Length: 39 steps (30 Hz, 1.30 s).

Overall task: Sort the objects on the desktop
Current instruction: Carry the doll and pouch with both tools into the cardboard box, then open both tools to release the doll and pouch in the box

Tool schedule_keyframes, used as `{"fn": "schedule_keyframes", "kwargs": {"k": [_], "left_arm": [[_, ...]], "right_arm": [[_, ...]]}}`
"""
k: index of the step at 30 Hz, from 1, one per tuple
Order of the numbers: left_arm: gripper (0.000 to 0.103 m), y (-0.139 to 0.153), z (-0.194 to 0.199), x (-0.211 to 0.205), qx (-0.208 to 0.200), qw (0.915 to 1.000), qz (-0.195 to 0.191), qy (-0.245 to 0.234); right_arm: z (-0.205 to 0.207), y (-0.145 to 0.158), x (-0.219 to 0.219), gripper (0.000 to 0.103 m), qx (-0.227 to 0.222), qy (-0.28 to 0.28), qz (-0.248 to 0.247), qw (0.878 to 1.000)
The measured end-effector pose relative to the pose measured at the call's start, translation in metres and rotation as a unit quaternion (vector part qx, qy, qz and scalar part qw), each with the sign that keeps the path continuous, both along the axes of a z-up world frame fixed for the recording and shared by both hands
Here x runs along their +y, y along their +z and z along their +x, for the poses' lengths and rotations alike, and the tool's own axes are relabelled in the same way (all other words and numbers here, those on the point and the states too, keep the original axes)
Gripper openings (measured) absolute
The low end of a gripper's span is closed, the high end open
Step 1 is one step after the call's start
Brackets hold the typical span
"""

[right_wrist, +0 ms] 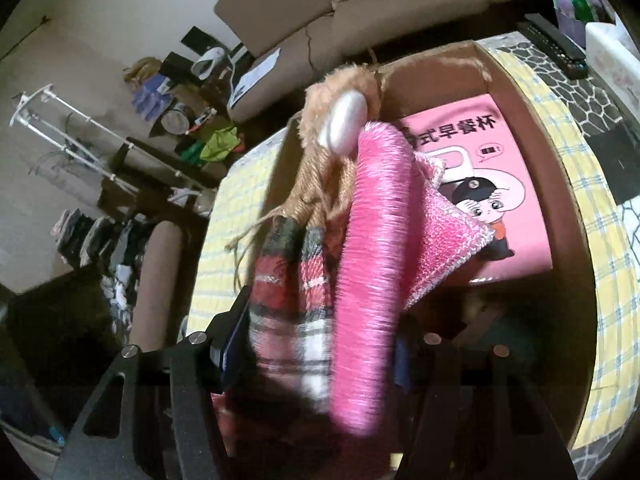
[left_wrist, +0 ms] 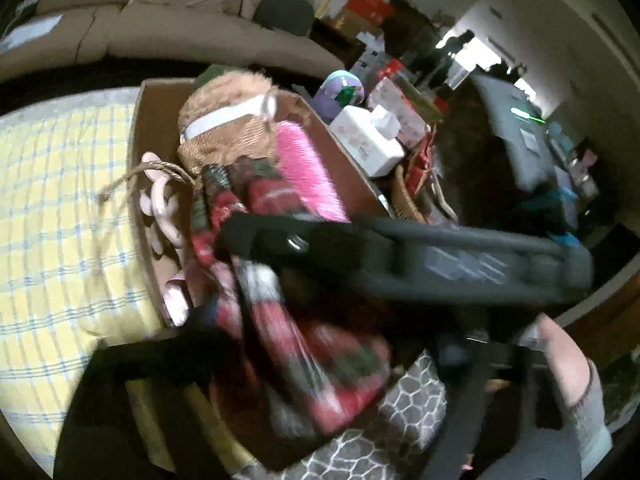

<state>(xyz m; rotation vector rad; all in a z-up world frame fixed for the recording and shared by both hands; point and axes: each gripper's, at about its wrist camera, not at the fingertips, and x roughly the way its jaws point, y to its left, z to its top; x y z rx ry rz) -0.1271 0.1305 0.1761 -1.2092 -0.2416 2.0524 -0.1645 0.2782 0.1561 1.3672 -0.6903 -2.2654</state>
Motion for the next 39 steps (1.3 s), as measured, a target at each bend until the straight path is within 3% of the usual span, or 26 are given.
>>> {"fn": "schedule_keyframes", "kwargs": {"k": [1, 6, 10, 15, 21, 25, 30, 39], "left_arm": [[0.103, 0.004, 0.006, 0.000, 0.008, 0.9999, -0.011, 0.000], [0.103, 0.020, 0.022, -0.007, 0.006, 0.9999, 0.008, -0.013], [0.103, 0.027, 0.027, -0.012, 0.004, 0.9998, 0.011, -0.015], [0.103, 0.028, 0.032, -0.034, 0.018, 0.9998, -0.003, 0.002], [0.103, 0.014, 0.045, -0.058, 0.043, 0.9966, -0.066, 0.025], [0.103, 0.010, 0.058, -0.070, 0.046, 0.9953, -0.079, 0.031], [0.103, 0.013, 0.081, -0.086, 0.082, 0.9890, -0.113, 0.047], [0.103, -0.009, 0.115, -0.124, 0.093, 0.9817, -0.135, 0.098]], "right_arm": [[0.000, -0.003, 0.005, 0.061, 0.000, -0.002, 0.002, 1.000], [0.001, -0.007, 0.013, 0.063, -0.005, -0.014, 0.032, 0.999], [0.015, 0.006, 0.034, 0.063, 0.014, -0.043, 0.016, 0.999], [0.028, 0.021, 0.042, 0.071, 0.021, -0.048, 0.030, 0.998], [0.052, 0.028, 0.022, 0.080, 0.028, -0.026, 0.075, 0.996], [0.071, 0.036, 0.003, 0.088, 0.043, -0.014, 0.111, 0.993], [0.096, 0.046, -0.020, 0.101, 0.072, -0.001, 0.150, 0.986], [0.154, 0.037, -0.047, 0.103, 0.120, -0.023, 0.188, 0.974]]}}
